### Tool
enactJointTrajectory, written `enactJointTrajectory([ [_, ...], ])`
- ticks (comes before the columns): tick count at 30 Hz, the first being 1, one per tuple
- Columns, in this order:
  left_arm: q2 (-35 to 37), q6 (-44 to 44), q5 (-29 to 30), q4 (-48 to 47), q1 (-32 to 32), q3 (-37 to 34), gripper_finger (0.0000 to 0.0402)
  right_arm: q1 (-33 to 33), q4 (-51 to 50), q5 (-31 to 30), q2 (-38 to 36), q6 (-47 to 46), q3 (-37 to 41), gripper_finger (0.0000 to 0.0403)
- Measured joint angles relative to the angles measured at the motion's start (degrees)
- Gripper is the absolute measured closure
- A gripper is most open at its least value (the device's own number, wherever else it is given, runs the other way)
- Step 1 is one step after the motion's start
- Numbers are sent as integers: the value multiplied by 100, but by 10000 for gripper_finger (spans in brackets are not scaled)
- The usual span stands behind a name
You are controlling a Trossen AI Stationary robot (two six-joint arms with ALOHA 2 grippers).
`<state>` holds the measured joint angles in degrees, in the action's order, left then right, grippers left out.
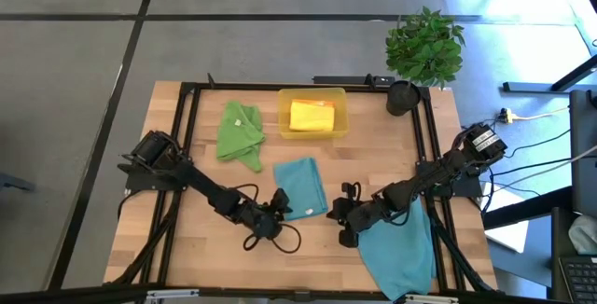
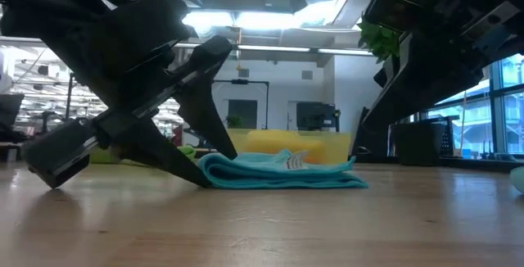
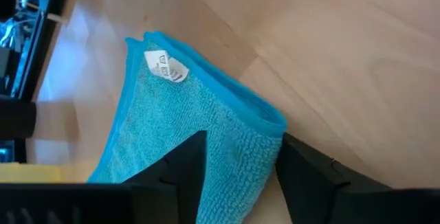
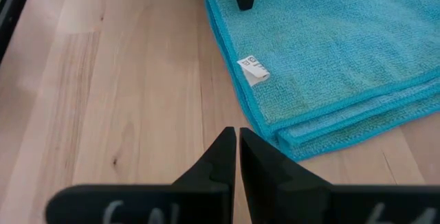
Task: Fold microfiber towels
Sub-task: Fold the top blue microfiber cloth
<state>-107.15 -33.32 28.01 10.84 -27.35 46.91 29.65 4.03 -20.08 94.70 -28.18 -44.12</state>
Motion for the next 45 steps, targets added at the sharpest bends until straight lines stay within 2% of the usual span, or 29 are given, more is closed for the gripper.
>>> enactJointTrajectory([
  [6,-4,-64,-203,-42,11,-1,300,0,0,-24,0,46,0,379],
  [14,-7,300,-203,-93,56,-19,393,16,60,-240,0,905,-4,379],
  [18,4,551,-201,-61,38,-21,399,21,82,-345,2,1338,-4,373],
  [21,76,711,-228,-60,-27,-33,401,36,90,-343,2,1550,-4,349],
  [27,481,1009,-598,-82,-141,-60,401,171,188,-354,88,2099,-4,262],
  [31,672,1378,-1095,-58,-8,-147,401,239,769,-479,417,2439,-7,202],
  [35,778,1627,-1396,167,146,-279,401,258,1269,-744,828,2802,-7,161],
  [39,778,1797,-1610,595,299,-497,401,258,1620,-930,1184,3083,-7,144],
  [45,778,2138,-1905,1366,501,-834,401,324,1899,-1187,1524,3338,-40,141],
])
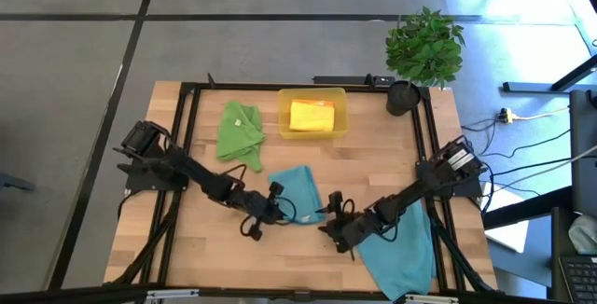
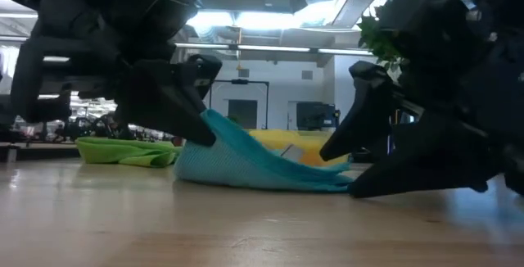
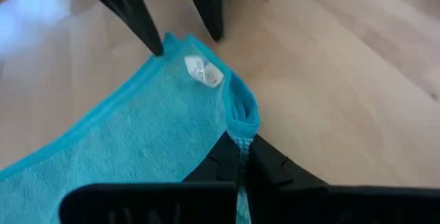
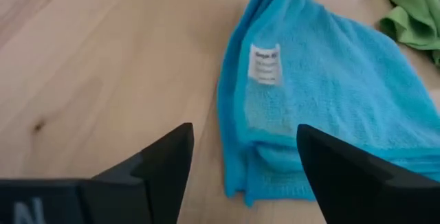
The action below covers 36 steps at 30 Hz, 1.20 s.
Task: Fold microfiber towels
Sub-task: Fold the top blue microfiber cloth
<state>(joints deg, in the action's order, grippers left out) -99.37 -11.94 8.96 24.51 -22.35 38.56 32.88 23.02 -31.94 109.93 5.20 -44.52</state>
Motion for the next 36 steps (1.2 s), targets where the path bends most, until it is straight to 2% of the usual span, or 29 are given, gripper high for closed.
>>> enactJointTrajectory([
  [10,0,309,-198,418,167,-83,401,50,-514,-458,370,526,-690,141],
  [18,81,341,-414,736,146,-87,402,52,-940,-724,389,358,-835,141],
  [22,128,437,-393,1009,134,-354,401,50,-992,-746,387,231,-835,145],
  [30,146,776,-205,2306,7,-1122,401,55,-1000,-743,387,239,-831,199],
  [36,146,888,19,2498,-192,-1308,401,94,-868,-732,389,326,-819,249],
])
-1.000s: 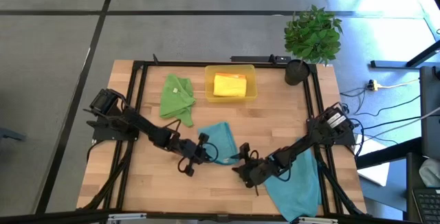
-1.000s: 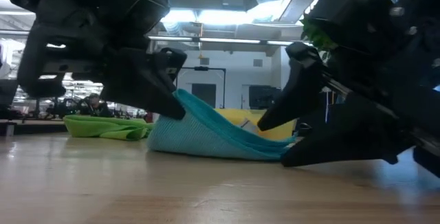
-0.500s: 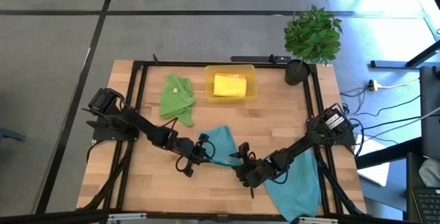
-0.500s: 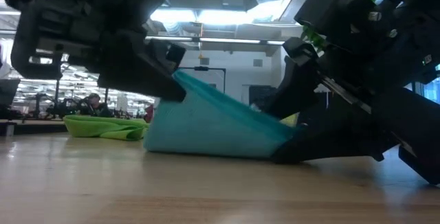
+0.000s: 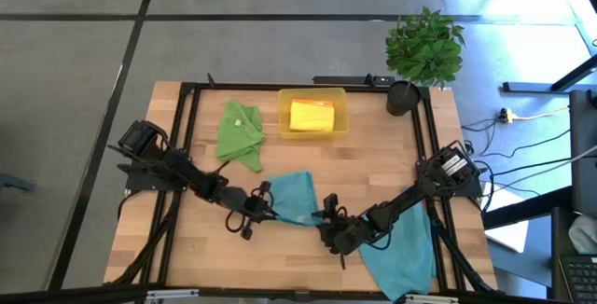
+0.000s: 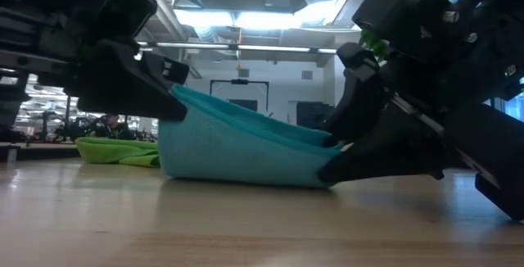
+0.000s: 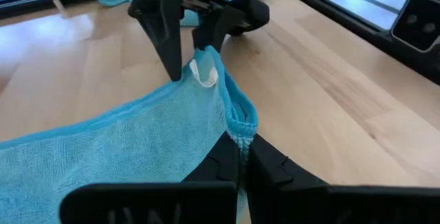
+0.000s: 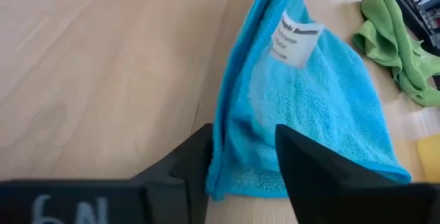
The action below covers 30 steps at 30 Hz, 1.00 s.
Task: Fold microfiber towels
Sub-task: Fold the top blue microfiber cloth
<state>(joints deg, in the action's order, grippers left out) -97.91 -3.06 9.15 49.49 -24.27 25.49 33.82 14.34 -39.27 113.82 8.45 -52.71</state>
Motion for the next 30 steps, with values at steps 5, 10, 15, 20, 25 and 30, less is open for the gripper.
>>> enactJointTrajectory([
  [5,0,1,83,20,-118,-6,401,8,261,174,23,56,13,291],
  [10,0,174,135,-60,-229,-6,401,9,445,554,24,21,13,346],
  [15,-2,317,238,-251,-464,-4,401,22,614,922,24,-190,13,392],
  [20,-4,600,261,-256,-805,1,401,152,1019,1118,21,-632,0,395],
  [25,-4,714,360,-205,-1068,7,401,349,1638,877,0,-666,-4,397],
  [30,-4,750,351,-269,-859,-4,401,262,1540,301,-18,-973,-2,399],
])
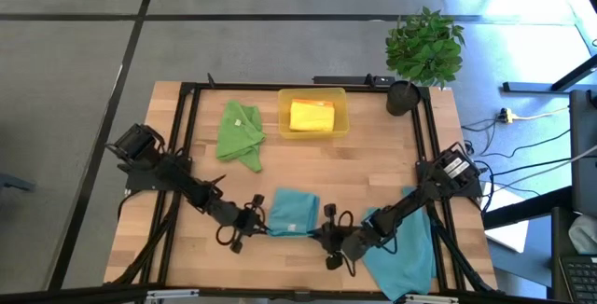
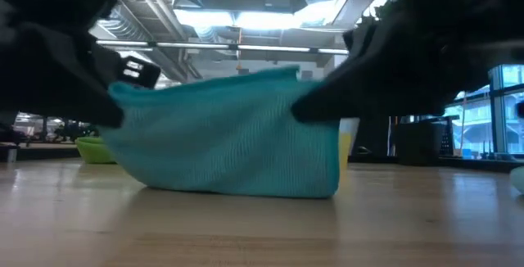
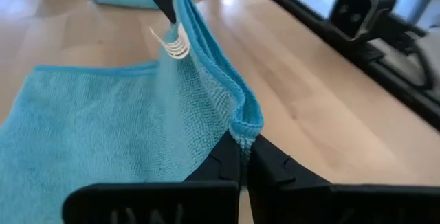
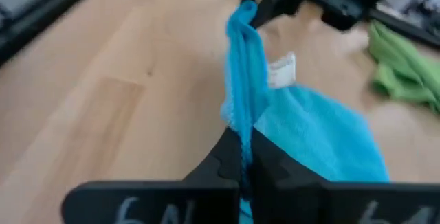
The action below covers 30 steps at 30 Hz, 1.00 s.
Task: Fold microfiber towels
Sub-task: Fold the top blue microfiber cloth
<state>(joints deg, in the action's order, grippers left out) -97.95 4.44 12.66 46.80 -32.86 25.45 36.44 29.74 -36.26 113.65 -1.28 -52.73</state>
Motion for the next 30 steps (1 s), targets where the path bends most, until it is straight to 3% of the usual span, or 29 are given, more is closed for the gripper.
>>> enactJointTrajectory([
  [8,357,105,-360,78,731,-253,401,-258,-817,142,0,-1179,30,399],
  [14,718,300,-862,411,1453,-745,401,-346,-812,-280,-17,-1481,83,399],
  [21,737,306,-1135,420,1898,-752,401,-502,-780,-452,-130,-1672,90,399],
  [25,737,307,-1273,427,1969,-751,401,-498,-165,-433,-256,-1627,377,399],
  [30,737,305,-1281,515,2019,-716,401,-595,1607,-424,-734,-1646,1633,399],
])
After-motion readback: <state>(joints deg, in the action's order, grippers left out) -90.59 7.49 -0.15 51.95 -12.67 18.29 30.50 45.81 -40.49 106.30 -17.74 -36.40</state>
